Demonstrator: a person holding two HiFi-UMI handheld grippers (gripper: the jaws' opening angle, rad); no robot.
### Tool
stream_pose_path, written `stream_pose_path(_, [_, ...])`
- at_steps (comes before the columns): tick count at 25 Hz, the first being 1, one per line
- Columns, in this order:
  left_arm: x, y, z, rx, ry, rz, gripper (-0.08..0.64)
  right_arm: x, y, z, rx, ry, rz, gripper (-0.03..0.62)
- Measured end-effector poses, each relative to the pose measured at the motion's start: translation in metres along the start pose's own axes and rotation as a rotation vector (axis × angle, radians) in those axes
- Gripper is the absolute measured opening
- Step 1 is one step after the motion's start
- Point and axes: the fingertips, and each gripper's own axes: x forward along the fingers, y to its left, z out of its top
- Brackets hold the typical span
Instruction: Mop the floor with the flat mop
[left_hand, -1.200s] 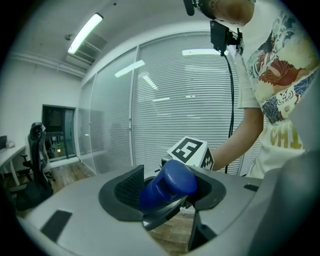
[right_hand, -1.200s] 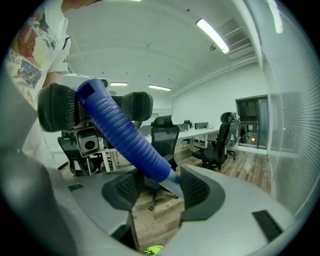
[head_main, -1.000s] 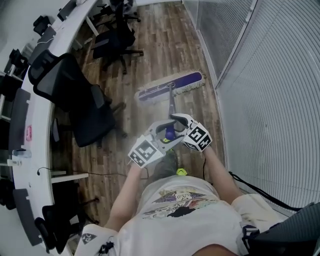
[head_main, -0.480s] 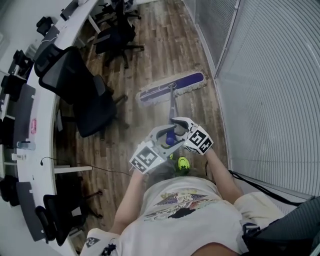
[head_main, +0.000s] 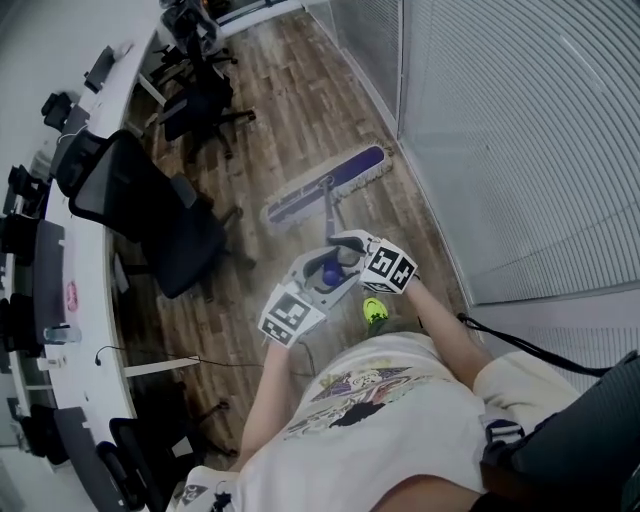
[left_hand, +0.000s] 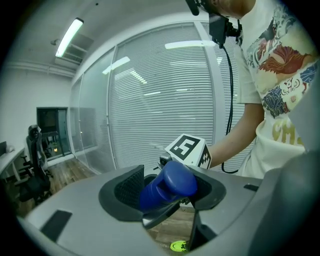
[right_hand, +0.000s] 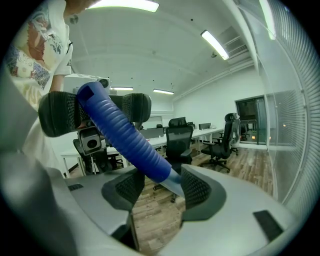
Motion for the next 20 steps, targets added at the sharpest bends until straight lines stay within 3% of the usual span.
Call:
stream_pose_path(6, [-0.064, -0.082, -0.025, -0.01, 0.013, -0.02, 0.219, -0.007, 0.105, -0.012, 0.018, 0.015, -0.003, 0.21])
stream_pose_path(13, [-0.104, -0.185, -0.037, 0.001, -0.008, -0.044, 0.219, -0.04, 0.207, -0.035, 0.032, 0.003, -0.021, 0.21])
stream_pose_path(20, [-0.12, -0.218, -0.038, 0.016, -0.009, -0.067, 0.219, -0.051, 0.24, -0.037, 0.047, -0.013, -0.043, 0.21])
